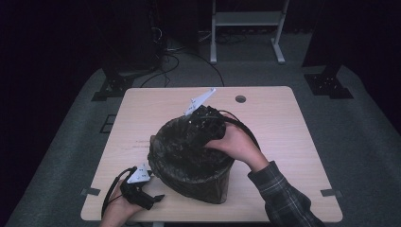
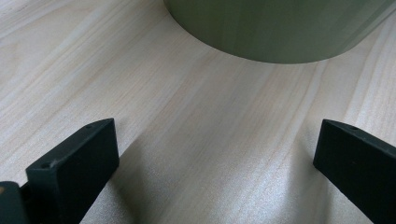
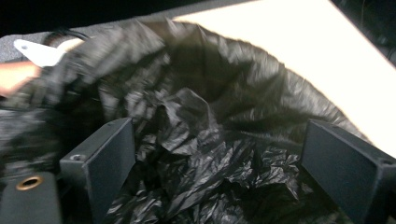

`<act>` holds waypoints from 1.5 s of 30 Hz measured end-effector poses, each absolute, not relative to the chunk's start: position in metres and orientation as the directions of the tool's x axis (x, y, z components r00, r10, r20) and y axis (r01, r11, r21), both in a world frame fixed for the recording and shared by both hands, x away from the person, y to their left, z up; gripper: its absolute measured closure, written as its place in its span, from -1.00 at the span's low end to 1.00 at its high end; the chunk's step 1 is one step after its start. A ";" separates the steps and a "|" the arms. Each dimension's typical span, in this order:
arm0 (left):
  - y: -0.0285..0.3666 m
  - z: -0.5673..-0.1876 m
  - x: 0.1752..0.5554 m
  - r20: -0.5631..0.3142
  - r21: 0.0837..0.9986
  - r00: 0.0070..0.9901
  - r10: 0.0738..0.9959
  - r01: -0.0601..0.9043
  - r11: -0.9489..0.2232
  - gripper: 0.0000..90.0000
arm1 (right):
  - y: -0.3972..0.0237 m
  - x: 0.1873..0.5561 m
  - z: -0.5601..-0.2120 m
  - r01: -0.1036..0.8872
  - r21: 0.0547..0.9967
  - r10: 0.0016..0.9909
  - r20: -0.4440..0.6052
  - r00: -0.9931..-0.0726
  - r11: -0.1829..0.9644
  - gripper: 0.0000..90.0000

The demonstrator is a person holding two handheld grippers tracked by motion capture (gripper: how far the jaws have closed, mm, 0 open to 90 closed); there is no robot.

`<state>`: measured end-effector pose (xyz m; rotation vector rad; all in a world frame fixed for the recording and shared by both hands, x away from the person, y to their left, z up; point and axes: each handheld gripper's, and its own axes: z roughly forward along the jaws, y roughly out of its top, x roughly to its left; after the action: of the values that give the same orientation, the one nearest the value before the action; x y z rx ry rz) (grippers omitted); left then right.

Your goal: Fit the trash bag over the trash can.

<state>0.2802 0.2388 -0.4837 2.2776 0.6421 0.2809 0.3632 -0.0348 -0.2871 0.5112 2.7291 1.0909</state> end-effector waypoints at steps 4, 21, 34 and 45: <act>0.239 -0.484 0.282 0.011 0.712 0.853 0.521 0.359 -0.604 -1.00 | -0.025 0.364 -0.296 0.267 0.651 0.392 -0.050 -0.919 0.710 -0.81; 0.239 -0.484 0.283 0.010 0.713 0.853 0.522 0.360 -0.602 -1.00 | -0.027 0.359 -0.293 0.317 0.635 0.445 -0.047 -0.894 0.704 -0.86; 0.239 -0.484 0.283 0.010 0.713 0.853 0.522 0.360 -0.602 -1.00 | -0.106 0.333 -0.265 0.286 0.758 0.455 -0.016 -0.891 0.586 -0.95; 0.239 -0.484 0.282 0.010 0.713 0.853 0.522 0.360 -0.602 -1.00 | -0.162 0.320 -0.277 0.319 0.792 0.516 0.007 -0.856 0.520 -0.95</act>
<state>0.2825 0.2390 -0.4838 2.2781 0.6363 0.2805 0.3199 -0.1617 -0.2767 0.7084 2.5315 1.2488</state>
